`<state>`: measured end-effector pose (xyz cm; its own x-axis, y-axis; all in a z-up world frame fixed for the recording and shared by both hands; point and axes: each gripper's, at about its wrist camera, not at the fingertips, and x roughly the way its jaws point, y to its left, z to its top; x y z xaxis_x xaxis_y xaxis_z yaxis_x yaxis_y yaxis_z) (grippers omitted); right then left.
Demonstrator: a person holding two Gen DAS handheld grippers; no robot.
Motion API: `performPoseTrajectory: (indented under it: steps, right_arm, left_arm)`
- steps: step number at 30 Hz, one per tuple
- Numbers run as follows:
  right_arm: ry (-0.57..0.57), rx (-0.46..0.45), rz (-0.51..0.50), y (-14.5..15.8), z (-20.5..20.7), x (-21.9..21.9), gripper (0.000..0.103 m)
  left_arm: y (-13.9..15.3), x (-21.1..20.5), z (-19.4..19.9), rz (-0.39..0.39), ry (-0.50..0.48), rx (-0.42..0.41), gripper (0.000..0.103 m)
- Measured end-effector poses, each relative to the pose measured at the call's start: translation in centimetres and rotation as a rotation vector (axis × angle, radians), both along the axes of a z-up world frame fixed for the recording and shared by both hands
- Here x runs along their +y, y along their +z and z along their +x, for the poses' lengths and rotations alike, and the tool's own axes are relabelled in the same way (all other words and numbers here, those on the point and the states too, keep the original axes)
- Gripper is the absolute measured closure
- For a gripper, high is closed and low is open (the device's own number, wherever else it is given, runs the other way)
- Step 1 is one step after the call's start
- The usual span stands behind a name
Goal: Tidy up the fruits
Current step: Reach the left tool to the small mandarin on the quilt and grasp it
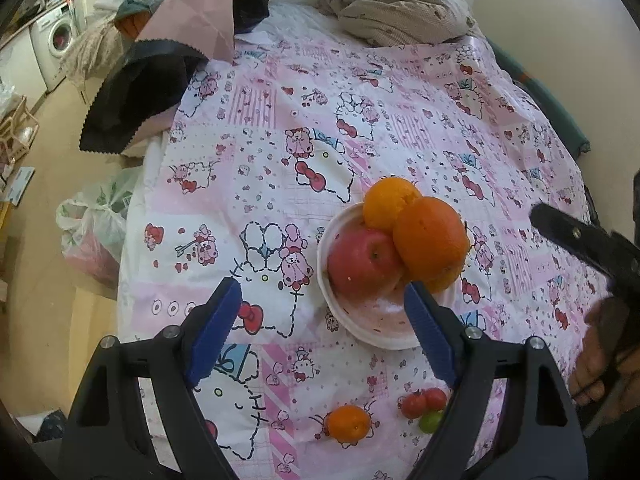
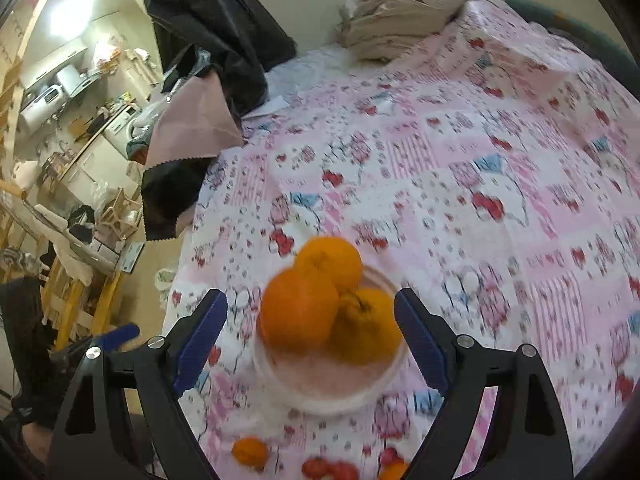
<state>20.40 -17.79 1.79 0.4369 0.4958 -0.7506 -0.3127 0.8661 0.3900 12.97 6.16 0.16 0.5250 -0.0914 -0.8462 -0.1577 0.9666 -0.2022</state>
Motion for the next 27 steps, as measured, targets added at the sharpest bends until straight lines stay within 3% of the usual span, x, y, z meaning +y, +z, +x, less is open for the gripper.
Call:
performPoseTrajectory:
  steps: [5, 15, 27]
  right_arm:
    - [-0.028, 0.0, 0.018, 1.1, -4.4, -1.8, 0.015]
    - [-0.086, 0.032, 0.011, -0.5, -10.9, -4.3, 0.015]
    - [-0.177, 0.11, -0.012, -3.9, -12.5, -6.7, 0.015]
  left_arm:
    - [1.0, -0.8, -1.8, -0.01, -0.018, -0.017, 0.022]
    - [0.9, -2.3, -5.5, -0.022, -0.034, -0.006, 0.022]
    - [-2.2, -3.3, -7.0, -0.018, -0.024, 0.076, 0.022]
